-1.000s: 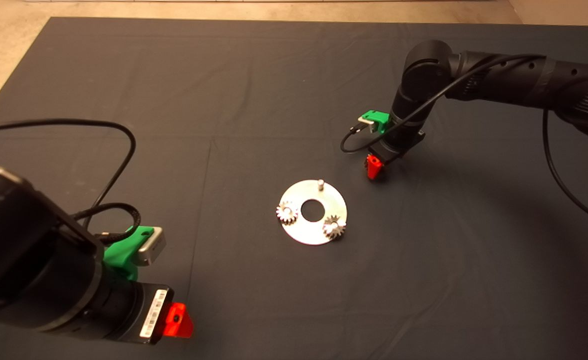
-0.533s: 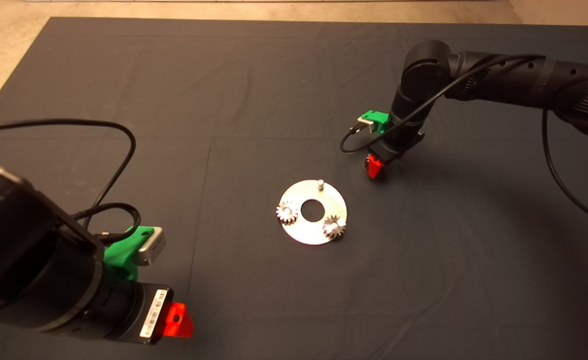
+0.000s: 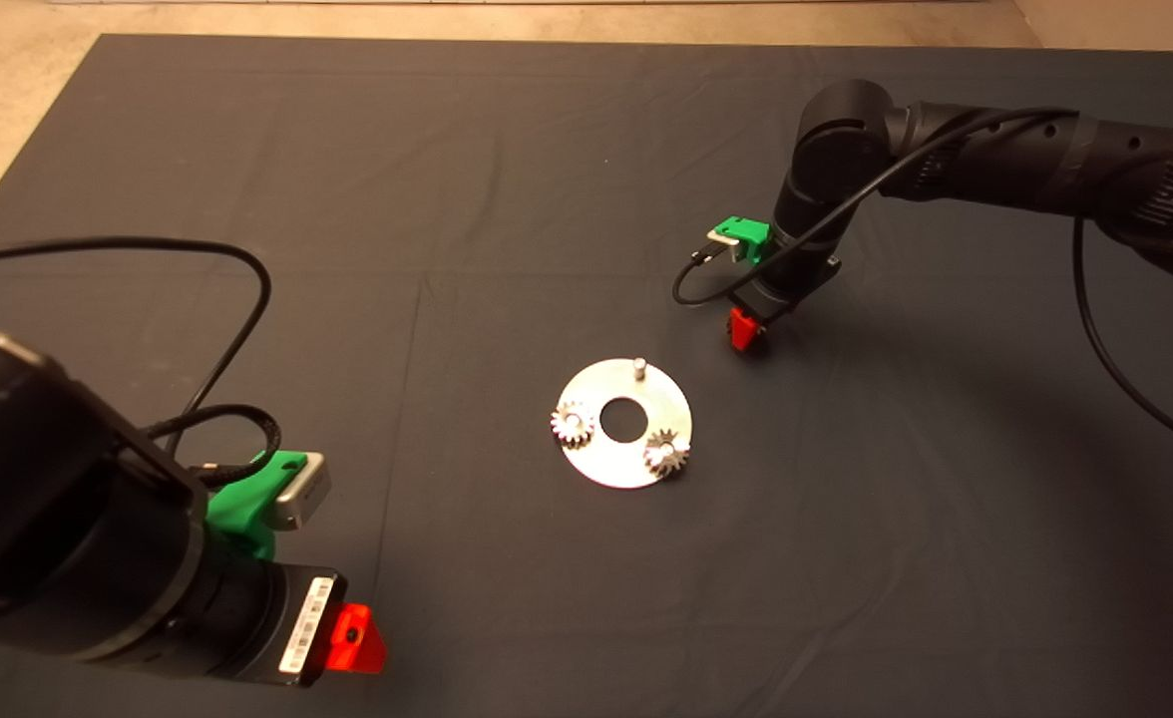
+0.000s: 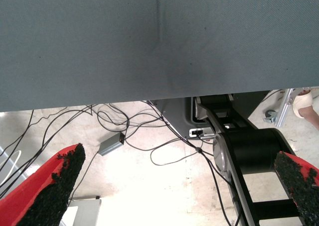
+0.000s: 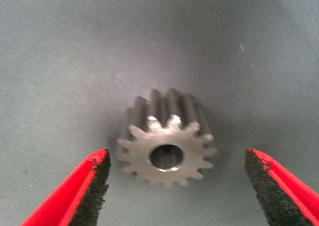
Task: Install three planetary gears onto the carrier pins
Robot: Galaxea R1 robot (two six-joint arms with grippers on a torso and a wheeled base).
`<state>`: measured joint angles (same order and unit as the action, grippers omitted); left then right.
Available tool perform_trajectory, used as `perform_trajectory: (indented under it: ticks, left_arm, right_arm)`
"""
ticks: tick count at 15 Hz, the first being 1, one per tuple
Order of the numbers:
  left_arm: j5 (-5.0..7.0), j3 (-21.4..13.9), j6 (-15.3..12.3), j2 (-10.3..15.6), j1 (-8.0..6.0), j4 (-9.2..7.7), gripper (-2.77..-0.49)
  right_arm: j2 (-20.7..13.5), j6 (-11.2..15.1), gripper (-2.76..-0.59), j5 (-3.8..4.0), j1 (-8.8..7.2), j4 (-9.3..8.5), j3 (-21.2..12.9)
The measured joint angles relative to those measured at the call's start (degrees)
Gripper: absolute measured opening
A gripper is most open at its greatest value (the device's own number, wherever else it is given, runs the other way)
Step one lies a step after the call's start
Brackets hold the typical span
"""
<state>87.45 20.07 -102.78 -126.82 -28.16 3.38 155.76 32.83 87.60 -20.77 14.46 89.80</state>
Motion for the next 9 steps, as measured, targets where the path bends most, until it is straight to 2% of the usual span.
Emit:
perform_trajectory:
  ticks: [2,4,6,7,9]
  left_arm:
    - [-0.02,0.00,-0.04,0.00,0.00,0.01,-0.50]
    - [-0.02,0.00,-0.04,0.00,0.00,0.01,-0.50]
    - [-0.02,0.00,-0.04,0.00,0.00,0.01,-0.50]
    - [0.00,0.00,-0.04,0.00,0.00,0.00,-0.50]
    - [-0.02,0.00,-0.04,0.00,0.00,0.01,-0.50]
  right_arm:
    - [0.31,0.02,-1.40,-0.04,0.00,0.17,0.64]
    - [0.33,0.02,-1.54,-0.01,0.00,0.32,1.05]
    - [0.30,0.02,-1.55,-0.01,0.00,0.34,1.16]
    - [0.33,0.02,-1.65,-0.01,0.00,0.32,1.27]
    - [0.48,0.02,-1.68,-0.04,0.02,0.32,1.57]
